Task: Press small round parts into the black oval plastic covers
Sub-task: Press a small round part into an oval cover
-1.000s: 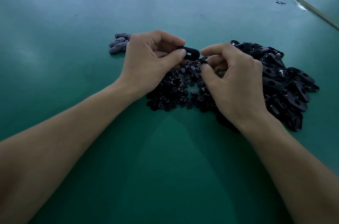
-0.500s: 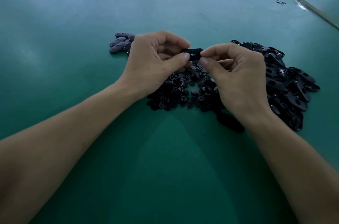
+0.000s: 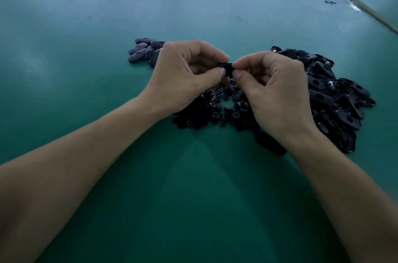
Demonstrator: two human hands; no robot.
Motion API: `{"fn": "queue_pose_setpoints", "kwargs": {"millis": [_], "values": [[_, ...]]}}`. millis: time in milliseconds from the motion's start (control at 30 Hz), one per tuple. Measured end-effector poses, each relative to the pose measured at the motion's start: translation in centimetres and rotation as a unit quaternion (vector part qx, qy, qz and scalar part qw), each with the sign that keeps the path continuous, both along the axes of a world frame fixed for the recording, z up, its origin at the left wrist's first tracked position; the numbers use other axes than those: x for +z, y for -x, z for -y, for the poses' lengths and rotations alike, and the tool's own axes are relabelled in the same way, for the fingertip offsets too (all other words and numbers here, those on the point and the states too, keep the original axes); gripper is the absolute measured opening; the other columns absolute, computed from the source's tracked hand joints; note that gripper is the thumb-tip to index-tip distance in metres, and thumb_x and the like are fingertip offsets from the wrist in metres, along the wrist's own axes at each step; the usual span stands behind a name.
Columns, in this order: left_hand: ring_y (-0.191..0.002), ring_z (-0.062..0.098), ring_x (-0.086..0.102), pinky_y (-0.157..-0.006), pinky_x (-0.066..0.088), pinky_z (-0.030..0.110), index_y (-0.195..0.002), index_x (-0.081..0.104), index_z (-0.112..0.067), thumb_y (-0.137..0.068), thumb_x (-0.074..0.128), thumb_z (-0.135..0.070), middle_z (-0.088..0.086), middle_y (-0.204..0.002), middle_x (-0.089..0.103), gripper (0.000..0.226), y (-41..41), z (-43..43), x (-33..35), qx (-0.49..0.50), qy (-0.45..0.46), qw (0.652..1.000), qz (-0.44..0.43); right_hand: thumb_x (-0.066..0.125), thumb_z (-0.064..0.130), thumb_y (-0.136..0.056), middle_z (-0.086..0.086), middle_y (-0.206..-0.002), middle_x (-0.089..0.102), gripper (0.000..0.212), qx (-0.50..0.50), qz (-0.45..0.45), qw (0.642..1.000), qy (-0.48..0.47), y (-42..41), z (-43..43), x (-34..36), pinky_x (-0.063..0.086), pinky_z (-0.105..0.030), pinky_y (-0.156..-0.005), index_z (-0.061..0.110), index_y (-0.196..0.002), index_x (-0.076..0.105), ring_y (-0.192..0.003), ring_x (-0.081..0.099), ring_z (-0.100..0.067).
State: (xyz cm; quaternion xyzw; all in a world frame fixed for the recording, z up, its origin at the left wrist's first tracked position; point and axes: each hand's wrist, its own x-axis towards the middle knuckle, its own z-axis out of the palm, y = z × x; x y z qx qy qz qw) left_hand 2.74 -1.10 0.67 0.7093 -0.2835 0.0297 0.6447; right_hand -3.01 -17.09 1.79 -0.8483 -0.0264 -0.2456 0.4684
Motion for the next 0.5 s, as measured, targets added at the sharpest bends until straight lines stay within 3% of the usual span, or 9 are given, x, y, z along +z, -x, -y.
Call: {"fn": "queue_pose_setpoints", "kwargs": {"millis": [233,500], "values": [[-0.077,0.013,0.074,-0.077,0.059,0.026,-0.089,0.07,-0.016,-0.08,0.072,0.004,-0.004,-0.083,0.076,0.022,0.03,0.07,-0.03,0.0,-0.007,1.0,0.007,0.07,0.01,-0.089,0.015,-0.073,0.068,0.017,-0.002,0.007,1.0,0.009,0.02,-0.18,-0.15,0.054,-0.02,-0.067,0.027,-0.087,0.069,-0.068,0.065,-0.003],[-0.077,0.012,0.073,-0.078,0.06,0.028,-0.089,0.071,-0.016,-0.081,0.071,0.007,0.002,-0.086,0.076,0.025,0.15,0.27,-0.09,0.017,-0.03,0.999,0.027,0.069,0.01,-0.088,0.015,-0.074,0.069,0.019,-0.023,-0.004,1.0,0.021,0.14,-0.56,-0.21,0.056,-0.026,-0.071,0.029,-0.085,0.068,-0.07,0.067,-0.004]]}}
